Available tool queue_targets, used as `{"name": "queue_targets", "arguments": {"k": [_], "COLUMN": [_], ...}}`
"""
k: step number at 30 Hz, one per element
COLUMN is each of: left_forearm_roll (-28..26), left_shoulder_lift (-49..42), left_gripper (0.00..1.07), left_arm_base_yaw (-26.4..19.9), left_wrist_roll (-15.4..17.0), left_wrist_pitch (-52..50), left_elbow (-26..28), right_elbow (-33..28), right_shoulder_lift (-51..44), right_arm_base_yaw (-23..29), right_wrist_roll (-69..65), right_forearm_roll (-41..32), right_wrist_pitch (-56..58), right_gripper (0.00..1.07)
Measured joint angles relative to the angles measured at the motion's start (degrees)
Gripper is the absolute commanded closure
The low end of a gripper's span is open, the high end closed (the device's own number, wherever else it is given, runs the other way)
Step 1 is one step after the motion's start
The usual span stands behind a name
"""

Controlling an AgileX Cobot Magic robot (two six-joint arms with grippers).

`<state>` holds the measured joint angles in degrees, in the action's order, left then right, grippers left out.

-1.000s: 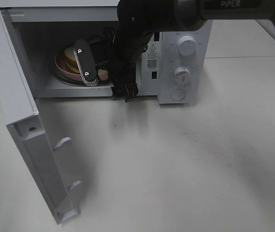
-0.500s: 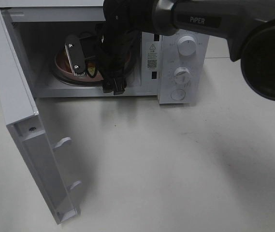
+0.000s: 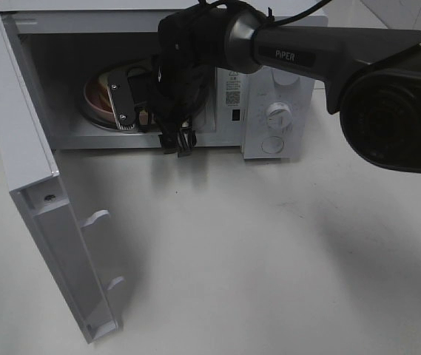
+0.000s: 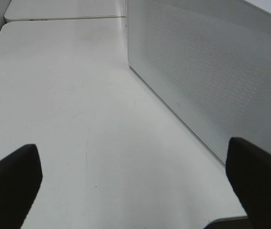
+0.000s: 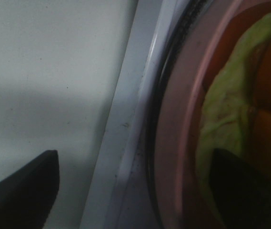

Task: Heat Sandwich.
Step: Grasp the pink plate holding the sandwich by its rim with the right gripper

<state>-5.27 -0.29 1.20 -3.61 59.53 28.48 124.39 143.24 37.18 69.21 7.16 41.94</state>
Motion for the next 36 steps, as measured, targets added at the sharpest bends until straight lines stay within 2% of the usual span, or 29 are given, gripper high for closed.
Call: {"name": "queue_targets", "arguments": {"k": [15,18,19,20,23,24,25,27,36], "left_forearm_roll": [0.8,0.92,0.92,0.92,0.92,0.92,0.92,0.92,1.03], "left_shoulder_lift": [0.0,0.0,0.0,0.0,0.0,0.0,0.0,0.0,0.0], "left_gripper": [0.03,0.03,0.03,0.03,0.03,0.03,0.03,0.03,0.03], "left_arm_base_yaw": [0.0,0.0,0.0,0.0,0.0,0.0,0.0,0.0,0.0], "left_wrist_roll": [0.0,0.0,0.0,0.0,0.0,0.0,0.0,0.0,0.0], "left_wrist_pitch": [0.0,0.0,0.0,0.0,0.0,0.0,0.0,0.0,0.0], "left_elbow": [0.0,0.0,0.0,0.0,0.0,0.0,0.0,0.0,0.0], "right_elbow": [0.63,0.8,0.8,0.8,0.97,0.97,0.97,0.97,1.32], "right_shoulder_lift": [2.12,2.12,2.12,2.12,2.12,2.12,2.01,1.6,1.03], "right_arm_base_yaw": [0.0,-0.06,-0.06,-0.23,-0.4,-0.4,-0.52,-0.52,-0.23], "right_wrist_roll": [-0.06,-1.83,-1.83,-3.15,-4.64,-4.64,-5.33,-5.44,-1.89], "right_forearm_roll": [-4.53,-4.47,-4.47,-4.07,-3.44,-3.44,-2.92,-2.98,-2.12], "right_wrist_pitch": [-1.83,-1.83,-1.83,-1.89,-2.41,-2.41,-2.64,-1.43,0.74], "right_gripper": [0.33,0.42,0.42,0.54,0.75,0.75,0.91,1.07,1.07]}}
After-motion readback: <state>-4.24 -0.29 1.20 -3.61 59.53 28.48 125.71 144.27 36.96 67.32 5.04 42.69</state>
